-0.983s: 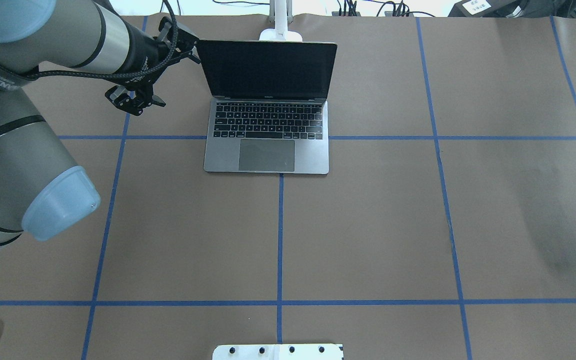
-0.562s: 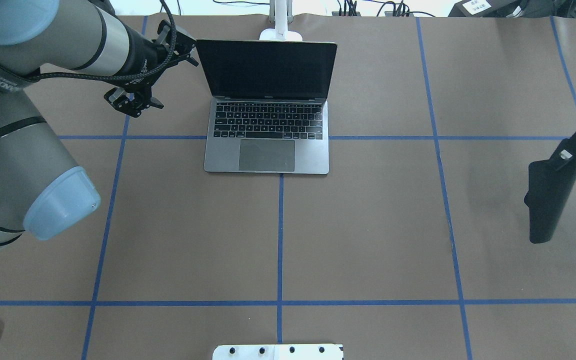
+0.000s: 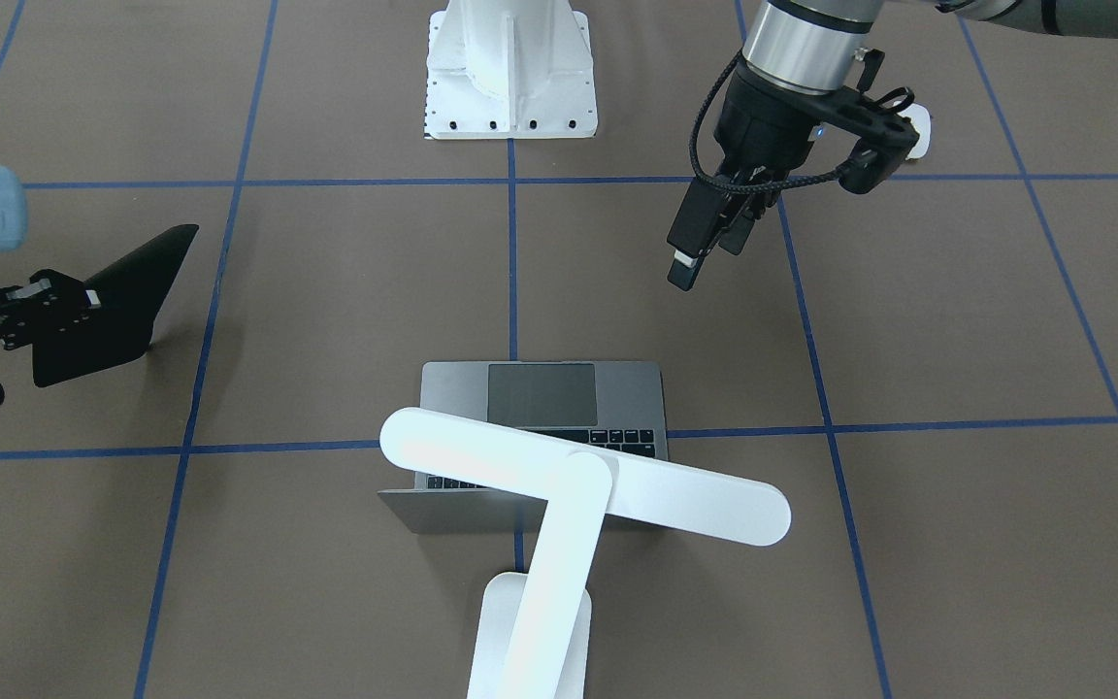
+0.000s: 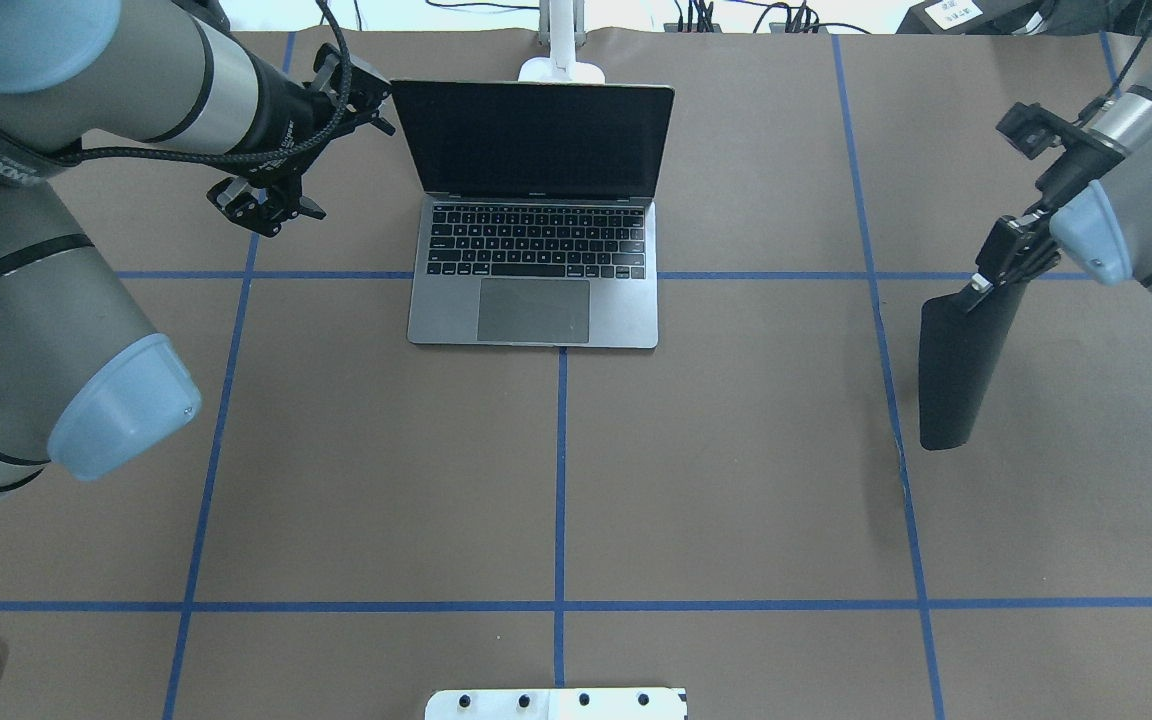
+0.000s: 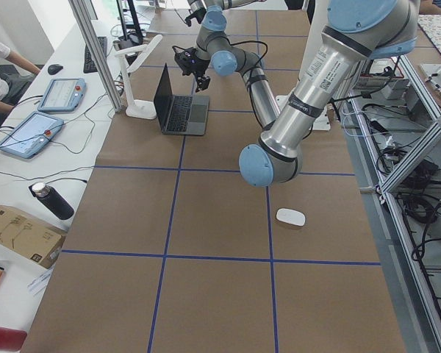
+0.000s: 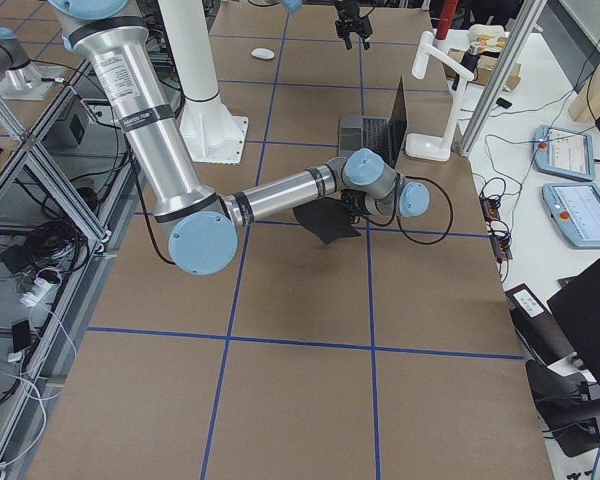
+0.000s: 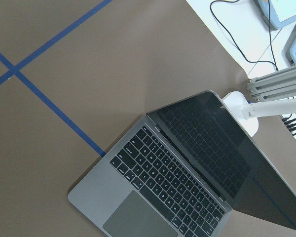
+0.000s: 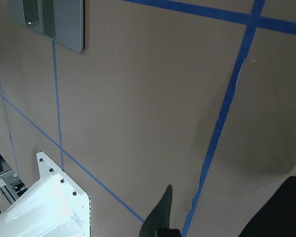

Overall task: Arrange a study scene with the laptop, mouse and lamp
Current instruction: 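Carry the black mouse pad with the right gripper toward the laptop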

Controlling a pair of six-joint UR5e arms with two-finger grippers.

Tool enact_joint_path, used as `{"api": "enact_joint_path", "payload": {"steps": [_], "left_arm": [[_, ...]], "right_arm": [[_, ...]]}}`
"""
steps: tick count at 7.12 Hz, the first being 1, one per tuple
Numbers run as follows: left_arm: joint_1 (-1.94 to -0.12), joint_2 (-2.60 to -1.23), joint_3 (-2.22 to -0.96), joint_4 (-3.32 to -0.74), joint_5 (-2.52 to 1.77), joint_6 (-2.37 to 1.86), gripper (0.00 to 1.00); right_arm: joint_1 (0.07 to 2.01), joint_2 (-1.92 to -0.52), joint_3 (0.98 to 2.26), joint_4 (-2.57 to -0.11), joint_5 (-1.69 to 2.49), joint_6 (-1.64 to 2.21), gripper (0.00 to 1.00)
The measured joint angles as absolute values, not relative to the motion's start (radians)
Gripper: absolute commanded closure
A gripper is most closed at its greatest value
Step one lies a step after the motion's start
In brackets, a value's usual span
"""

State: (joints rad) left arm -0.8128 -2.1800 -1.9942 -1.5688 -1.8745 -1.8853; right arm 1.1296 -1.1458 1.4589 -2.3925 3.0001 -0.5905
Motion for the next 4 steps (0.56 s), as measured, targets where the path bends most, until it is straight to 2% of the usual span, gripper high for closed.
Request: {"api": "enact_joint_path", "payload": {"steps": [2,4], "left_arm": [[-0.813,-2.18,-1.994,-1.568,-1.875,-1.885,0.01],[-0.813,-2.179,-1.996,-1.567,-1.875,-1.885,0.01]], "right_arm": [[1.094,-1.051,1.339,-2.224,3.016,-0.448,1.0],[1.065,-0.961,1.247,-2.156,3.026,-0.363,1.0]]}}
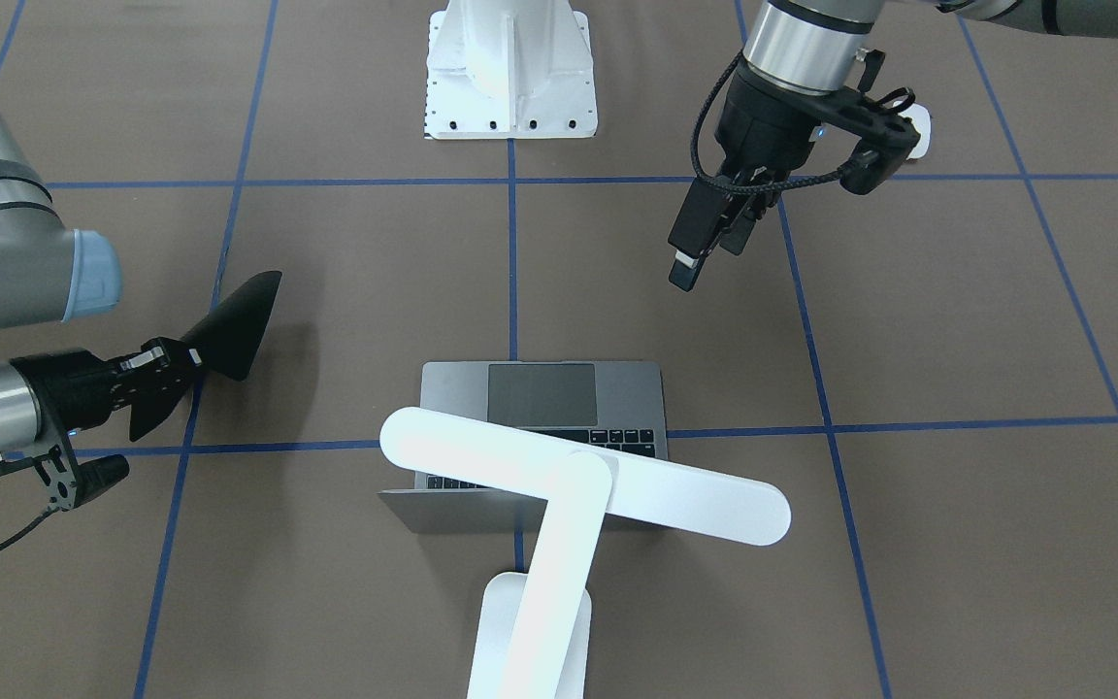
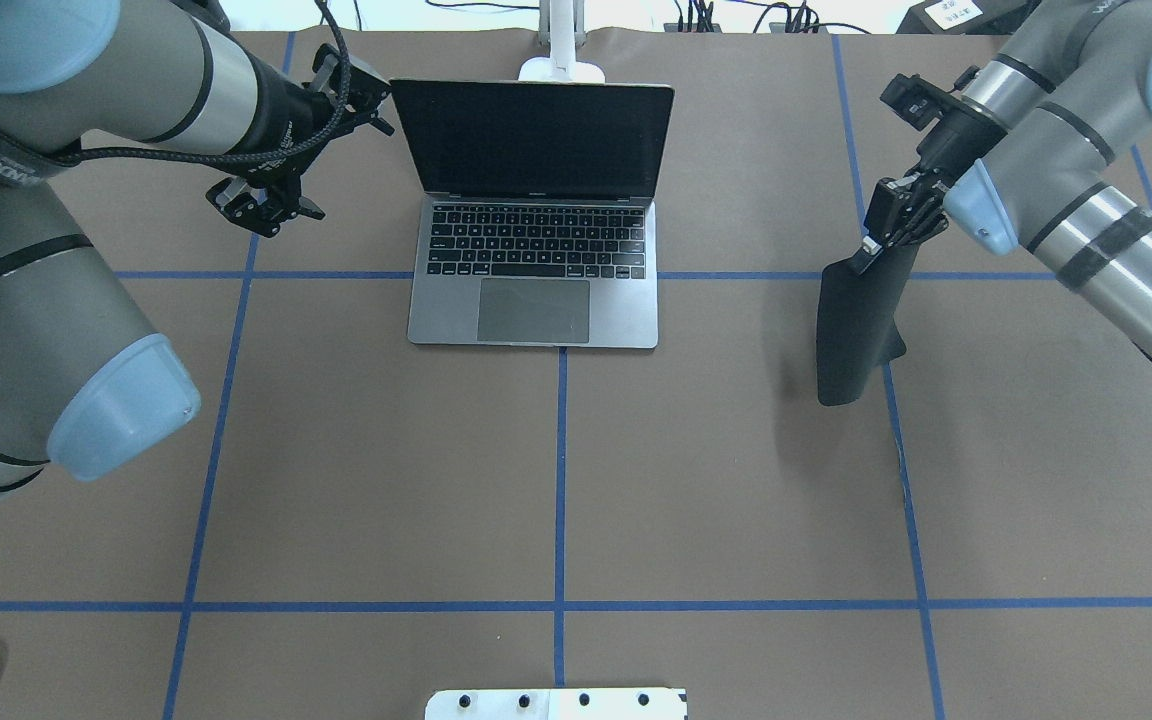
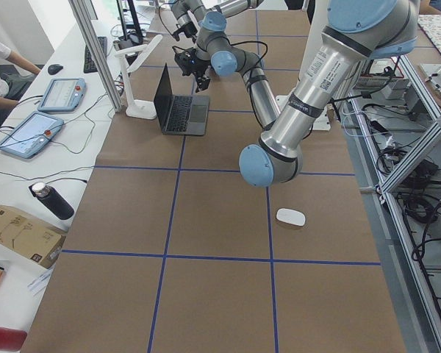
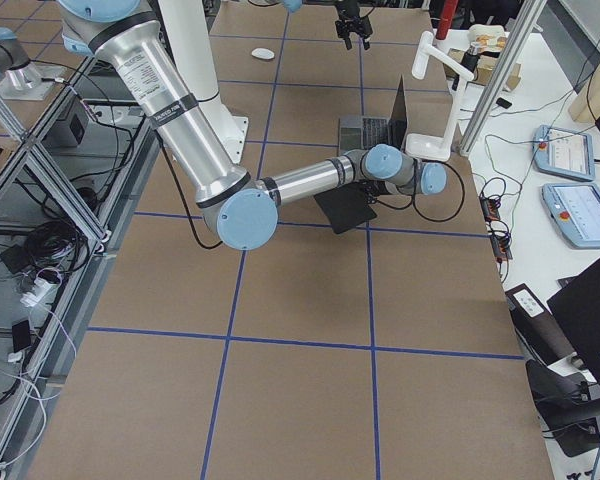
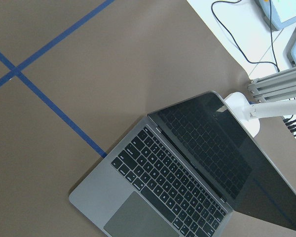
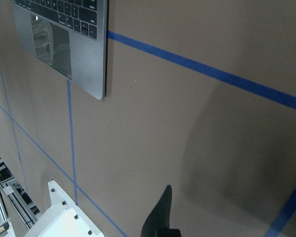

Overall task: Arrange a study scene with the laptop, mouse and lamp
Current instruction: 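Carry the black mouse pad with the right gripper toward the laptop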

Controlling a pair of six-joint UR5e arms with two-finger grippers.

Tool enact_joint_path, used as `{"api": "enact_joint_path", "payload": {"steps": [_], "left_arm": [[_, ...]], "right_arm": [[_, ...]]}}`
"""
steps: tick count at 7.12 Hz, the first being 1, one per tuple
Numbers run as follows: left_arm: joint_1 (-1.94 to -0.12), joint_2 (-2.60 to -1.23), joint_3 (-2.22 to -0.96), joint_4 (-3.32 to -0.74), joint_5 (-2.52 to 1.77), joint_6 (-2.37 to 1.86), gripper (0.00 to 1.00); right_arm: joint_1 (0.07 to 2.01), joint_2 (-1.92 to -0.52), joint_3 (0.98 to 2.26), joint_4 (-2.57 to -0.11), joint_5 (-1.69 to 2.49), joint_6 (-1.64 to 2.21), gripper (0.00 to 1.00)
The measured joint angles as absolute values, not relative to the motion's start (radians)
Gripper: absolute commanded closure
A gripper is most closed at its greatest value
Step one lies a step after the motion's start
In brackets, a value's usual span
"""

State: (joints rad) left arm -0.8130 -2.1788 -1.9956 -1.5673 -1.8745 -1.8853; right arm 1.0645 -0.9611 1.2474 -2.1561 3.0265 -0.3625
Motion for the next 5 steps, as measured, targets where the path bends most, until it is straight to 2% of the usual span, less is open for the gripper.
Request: {"api": "enact_joint_path", "payload": {"steps": [3,4,5], "left_arm": [[-0.814,-2.18,-2.002,-1.564,-1.875,-1.885,0.01],[-0.814,-2.18,-2.002,-1.563,-1.875,-1.885,0.01],[-0.815,-2.18,-2.003,-1.563,-1.875,-1.885,0.01]], "right_arm": [[1.029,-0.858,1.13,-2.118,3.039,-0.344,1.0],[1.019,-0.833,1.103,-2.11,3.046,-0.342,0.78],[1.011,-0.817,1.083,-2.097,3.049,-0.341,0.02]]}}
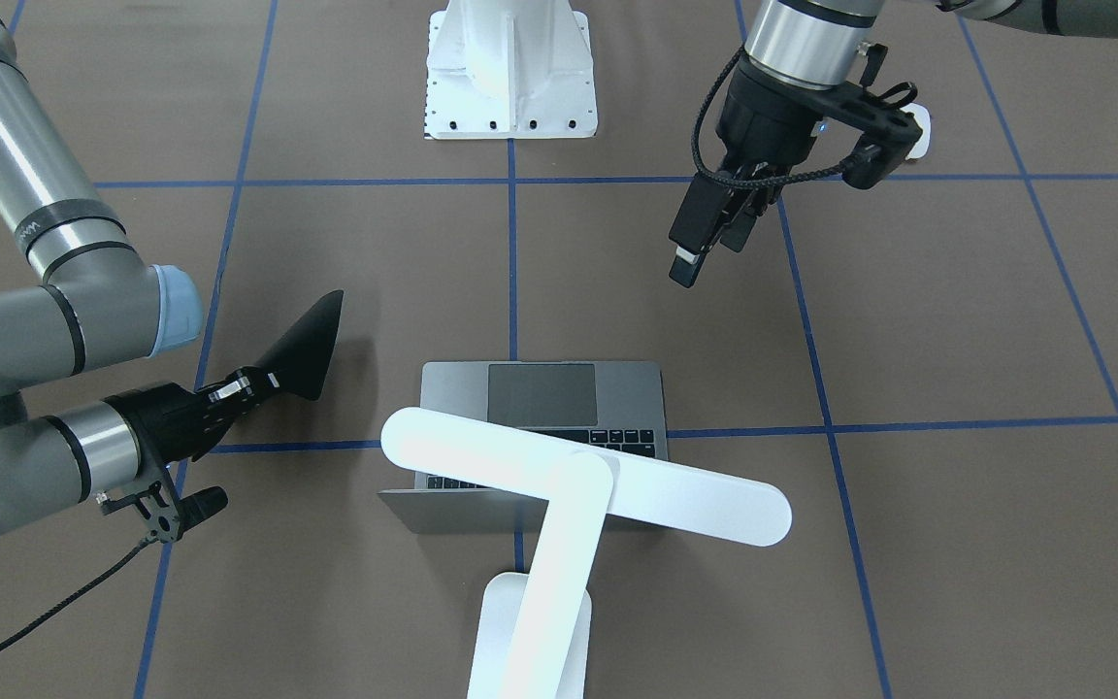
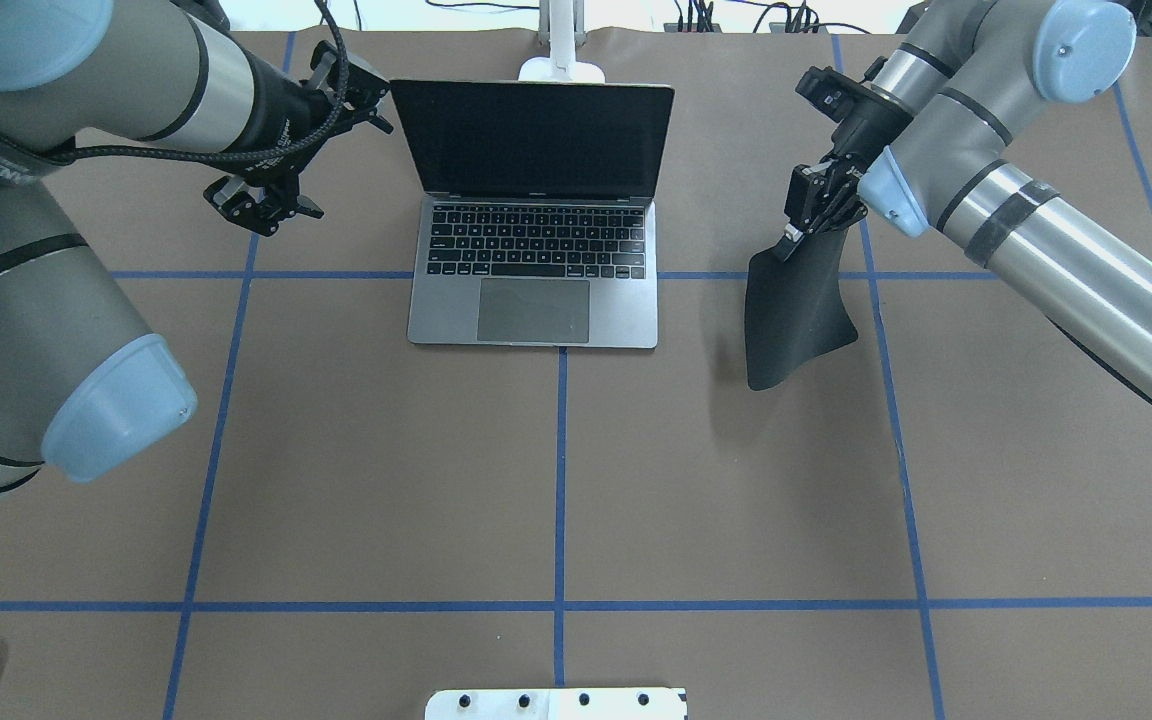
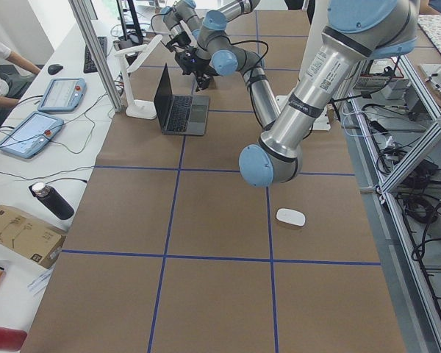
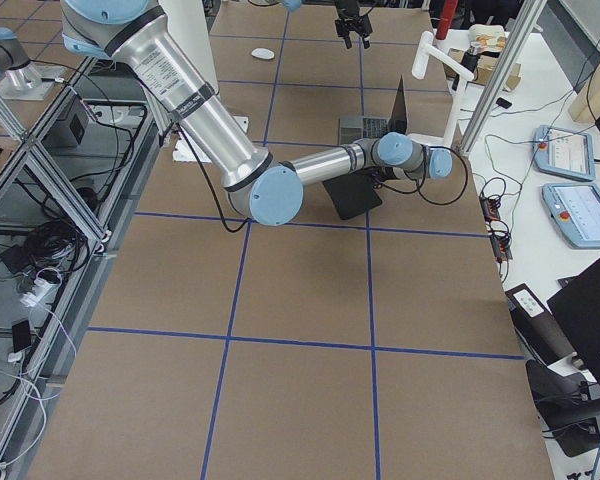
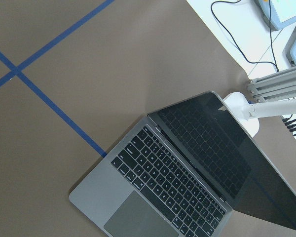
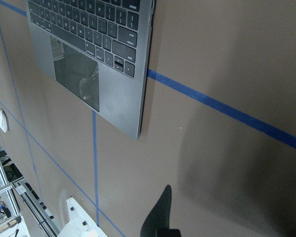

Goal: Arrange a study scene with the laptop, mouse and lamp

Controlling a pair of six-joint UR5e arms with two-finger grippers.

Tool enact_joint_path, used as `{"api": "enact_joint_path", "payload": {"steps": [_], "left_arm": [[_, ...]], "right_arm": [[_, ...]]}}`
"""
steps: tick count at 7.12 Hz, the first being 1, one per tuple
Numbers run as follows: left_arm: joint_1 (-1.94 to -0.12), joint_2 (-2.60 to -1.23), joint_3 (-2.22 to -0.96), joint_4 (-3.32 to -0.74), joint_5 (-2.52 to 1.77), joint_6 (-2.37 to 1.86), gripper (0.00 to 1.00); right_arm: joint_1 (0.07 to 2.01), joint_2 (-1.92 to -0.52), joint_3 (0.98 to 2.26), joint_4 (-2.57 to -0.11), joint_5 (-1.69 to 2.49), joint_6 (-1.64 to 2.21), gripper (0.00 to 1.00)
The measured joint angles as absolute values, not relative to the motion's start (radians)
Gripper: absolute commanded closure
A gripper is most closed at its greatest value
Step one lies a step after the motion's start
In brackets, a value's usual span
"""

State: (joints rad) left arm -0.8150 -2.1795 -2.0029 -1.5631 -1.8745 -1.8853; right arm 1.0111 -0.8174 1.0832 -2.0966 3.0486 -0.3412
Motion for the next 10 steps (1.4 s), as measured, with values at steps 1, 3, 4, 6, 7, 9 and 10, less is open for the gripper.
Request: {"api": "enact_joint_path", "payload": {"steps": [1,3,4,6,7,9,10], "left_arm": [[-0.816,-2.179,-2.004,-1.563,-1.875,-1.885,0.01],[-0.816,-2.18,-2.009,-1.556,-1.875,-1.885,0.01],[-0.816,-2.18,-2.011,-1.554,-1.875,-1.885,0.01],[-0.816,-2.181,-2.015,-1.548,-1.875,-1.886,0.01],[-0.816,-2.181,-2.017,-1.545,-1.875,-1.887,0.01],[-0.815,-2.181,-2.017,-1.544,-1.876,-1.885,0.01],[-0.815,-2.18,-2.014,-1.544,-1.876,-1.882,0.01]], "right_arm": [[1.006,-0.8,1.062,-2.087,3.051,-0.341,0.02],[1.005,-0.769,1.036,-2.082,3.08,-0.338,0.02],[1.008,-0.751,1.018,-2.082,3.108,-0.337,0.02],[1.027,-0.727,0.989,-2.082,3.159,-0.336,0.02],[1.043,-0.723,0.984,-2.082,3.174,-0.336,0.02],[1.091,-0.741,0.985,-2.081,3.171,-0.337,0.04],[1.116,-0.768,0.991,-2.08,3.158,-0.332,0.05]]}}
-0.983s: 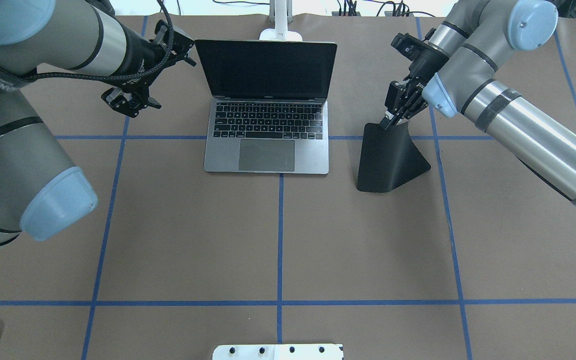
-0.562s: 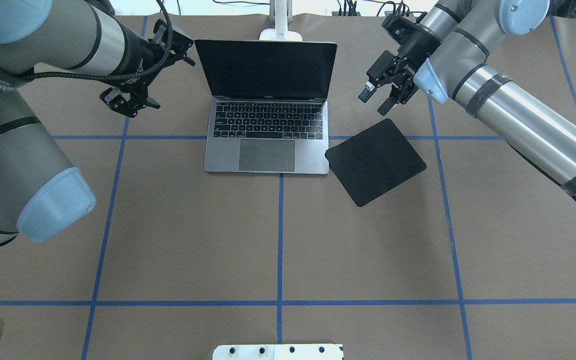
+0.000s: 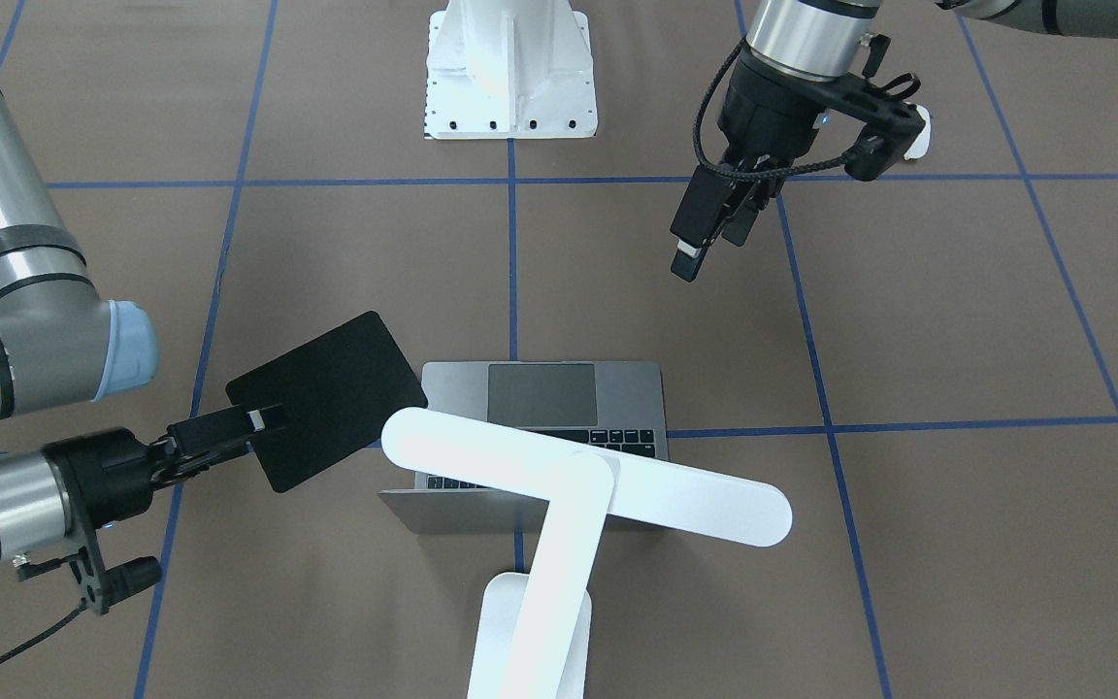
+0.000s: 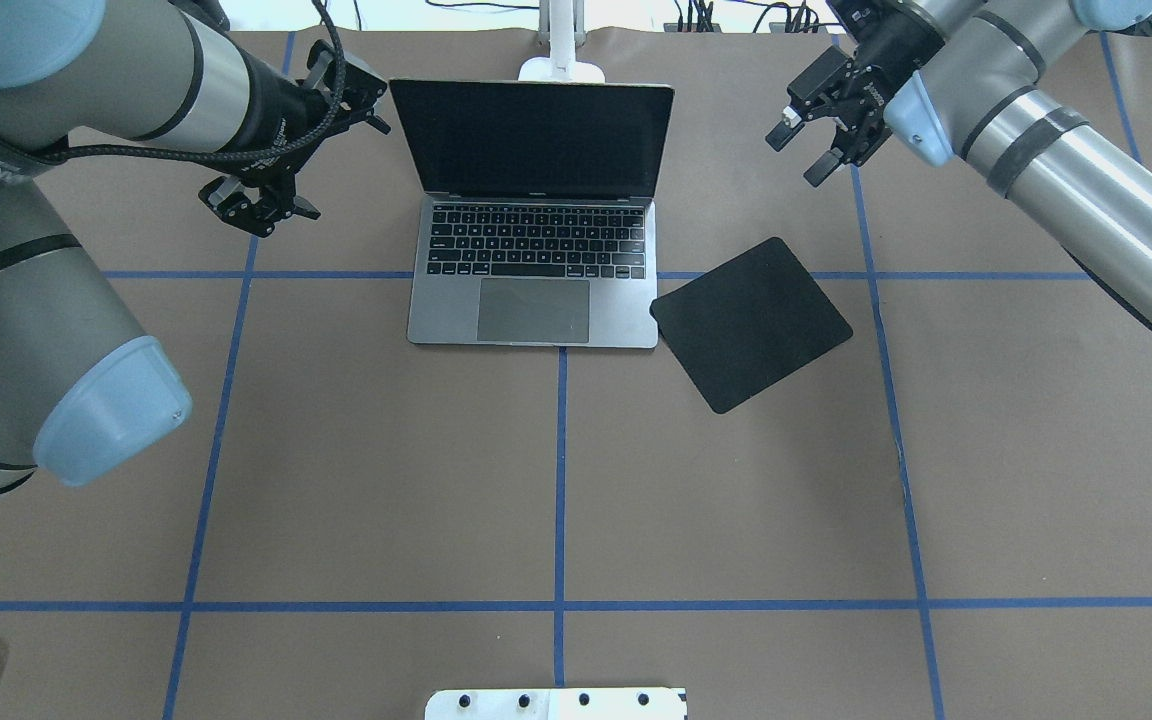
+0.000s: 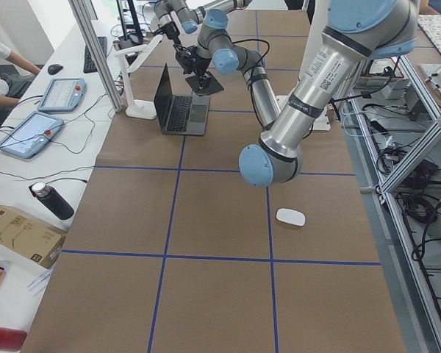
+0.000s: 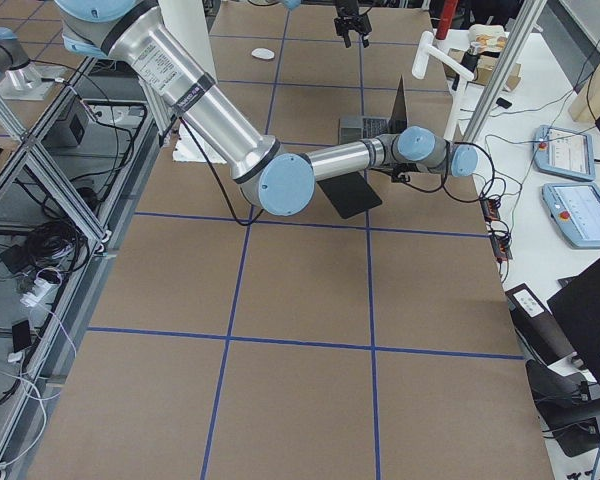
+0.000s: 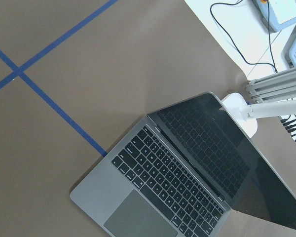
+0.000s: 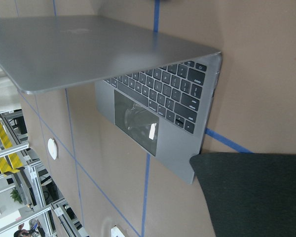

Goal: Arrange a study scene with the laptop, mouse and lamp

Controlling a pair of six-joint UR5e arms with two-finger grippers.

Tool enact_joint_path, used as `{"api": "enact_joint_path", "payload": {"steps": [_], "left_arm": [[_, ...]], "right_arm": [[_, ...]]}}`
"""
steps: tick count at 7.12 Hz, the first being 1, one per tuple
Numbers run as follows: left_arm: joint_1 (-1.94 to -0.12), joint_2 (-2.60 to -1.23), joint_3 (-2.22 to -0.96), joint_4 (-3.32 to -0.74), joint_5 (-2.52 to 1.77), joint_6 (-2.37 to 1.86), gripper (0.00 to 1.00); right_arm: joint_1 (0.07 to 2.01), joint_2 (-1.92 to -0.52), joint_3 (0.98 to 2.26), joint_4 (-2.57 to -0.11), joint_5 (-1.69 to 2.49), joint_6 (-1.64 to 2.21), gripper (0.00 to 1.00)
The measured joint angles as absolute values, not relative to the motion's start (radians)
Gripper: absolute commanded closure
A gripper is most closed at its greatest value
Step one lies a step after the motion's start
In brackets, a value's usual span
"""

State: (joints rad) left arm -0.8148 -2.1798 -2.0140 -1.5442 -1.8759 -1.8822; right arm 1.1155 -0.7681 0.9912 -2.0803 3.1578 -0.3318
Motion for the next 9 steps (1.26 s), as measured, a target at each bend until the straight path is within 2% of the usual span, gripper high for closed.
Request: {"api": "enact_joint_path", "payload": {"steps": [2,6,9], "left_arm": [[-0.815,-2.178,-2.009,-1.544,-1.876,-1.876,0.01],[-0.815,-2.141,-2.01,-1.543,-1.88,-1.794,0.01],[-0.819,-1.975,-2.085,-1.543,-1.92,-1.48,0.01]], "right_arm": [[1.155,-0.842,1.046,-2.08,3.06,-0.226,0.05],[1.261,-1.019,1.234,-2.079,2.733,-0.152,0.04],[1.336,-1.131,1.379,-2.056,2.475,-0.15,0.02]]}}
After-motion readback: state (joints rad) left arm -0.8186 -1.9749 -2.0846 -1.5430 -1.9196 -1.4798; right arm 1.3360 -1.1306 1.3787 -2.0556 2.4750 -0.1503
